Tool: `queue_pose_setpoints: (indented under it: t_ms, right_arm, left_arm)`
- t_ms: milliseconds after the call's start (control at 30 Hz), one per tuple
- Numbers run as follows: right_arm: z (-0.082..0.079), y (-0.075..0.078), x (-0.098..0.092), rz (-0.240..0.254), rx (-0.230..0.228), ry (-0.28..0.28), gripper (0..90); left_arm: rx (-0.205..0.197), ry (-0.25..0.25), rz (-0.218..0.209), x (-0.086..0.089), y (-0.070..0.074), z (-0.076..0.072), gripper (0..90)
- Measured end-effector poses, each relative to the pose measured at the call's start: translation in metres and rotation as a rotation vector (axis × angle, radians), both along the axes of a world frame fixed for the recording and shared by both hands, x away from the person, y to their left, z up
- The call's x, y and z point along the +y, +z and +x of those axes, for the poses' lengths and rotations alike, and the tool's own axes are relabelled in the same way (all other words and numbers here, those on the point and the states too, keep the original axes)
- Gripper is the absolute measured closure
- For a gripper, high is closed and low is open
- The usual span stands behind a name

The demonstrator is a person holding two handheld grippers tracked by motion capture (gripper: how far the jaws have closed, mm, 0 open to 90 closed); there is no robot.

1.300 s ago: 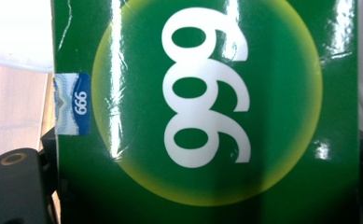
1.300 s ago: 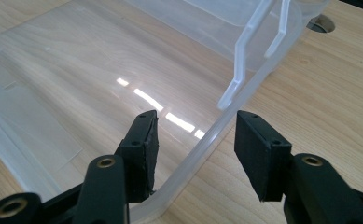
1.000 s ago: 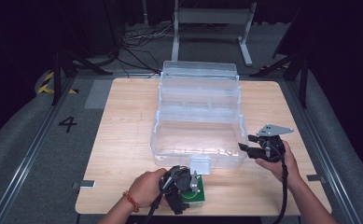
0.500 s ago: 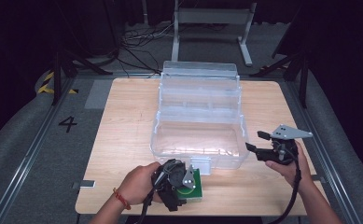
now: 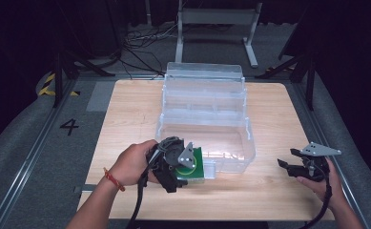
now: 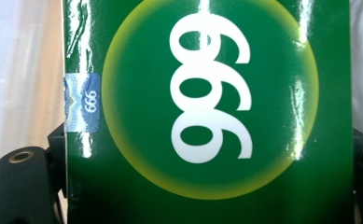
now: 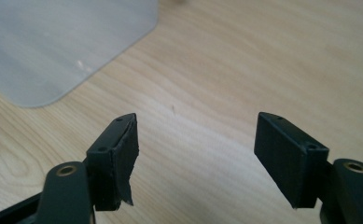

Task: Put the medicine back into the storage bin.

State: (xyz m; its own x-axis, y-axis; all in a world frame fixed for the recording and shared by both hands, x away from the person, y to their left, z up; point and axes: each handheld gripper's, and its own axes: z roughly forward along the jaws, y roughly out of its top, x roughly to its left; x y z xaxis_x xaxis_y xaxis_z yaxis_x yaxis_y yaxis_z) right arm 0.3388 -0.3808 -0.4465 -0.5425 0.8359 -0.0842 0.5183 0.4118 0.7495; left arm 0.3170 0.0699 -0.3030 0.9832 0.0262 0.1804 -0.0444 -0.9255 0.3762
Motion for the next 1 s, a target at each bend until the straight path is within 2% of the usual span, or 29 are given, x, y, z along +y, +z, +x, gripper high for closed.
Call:
queue_pose_setpoints:
  t_ms: [100, 133, 200, 367, 500, 567, 600, 633, 700, 833, 900, 1000]
  right_arm:
    - [0.001, -0.007, -0.003, -0.02, 0.011, -0.003, 30.2]
    - [0.001, -0.009, -0.004, 0.003, 0.023, -0.005, 30.2]
    - [0.001, -0.011, -0.004, 0.026, 0.023, -0.003, 30.2]
    - [-0.001, -0.015, -0.002, 0.052, 0.022, 0.009, 30.0]
    - [-0.001, -0.019, 0.0, 0.049, 0.03, 0.007, 30.1]
    - [-0.001, -0.021, 0.001, 0.04, 0.036, 0.009, 30.0]
    - [-0.001, -0.022, 0.002, 0.039, 0.039, 0.011, 30.0]
    - [-0.001, -0.023, 0.003, 0.037, 0.042, 0.013, 30.1]
    - [-0.001, -0.026, 0.005, 0.024, 0.059, 0.008, 30.5]
    - [-0.002, -0.031, 0.01, -0.014, 0.077, 0.031, 30.3]
    - [-0.003, -0.032, 0.014, -0.018, 0.078, 0.04, 30.5]
    - [-0.004, -0.032, 0.016, -0.018, 0.076, 0.046, 30.8]
  left_arm:
    - [-0.003, -0.003, 0.014, -0.002, 0.005, 0.012, 16.4]
    - [-0.017, -0.018, 0.023, -0.002, 0.006, 0.016, 16.4]
    - [-0.018, -0.044, 0.031, -0.002, 0.008, 0.023, 16.4]
    - [-0.004, -0.038, 0.016, -0.001, 0.01, 0.045, 16.4]
    - [-0.01, -0.043, 0.04, 0.001, 0.008, 0.062, 16.4]
    - [-0.008, -0.029, 0.05, 0.003, 0.006, 0.071, 16.4]
    - [-0.008, -0.029, 0.05, 0.003, 0.006, 0.071, 16.4]
    - [0.011, -0.033, 0.053, 0.004, 0.004, 0.078, 16.4]
    - [0.022, -0.054, 0.059, 0.005, 0.002, 0.084, 16.4]
    - [0.011, -0.047, 0.071, 0.003, -0.002, 0.09, 16.4]
    - [0.003, -0.068, 0.098, 0.0, -0.007, 0.099, 16.4]
    - [0.018, -0.076, 0.105, 0.0, -0.013, 0.106, 16.3]
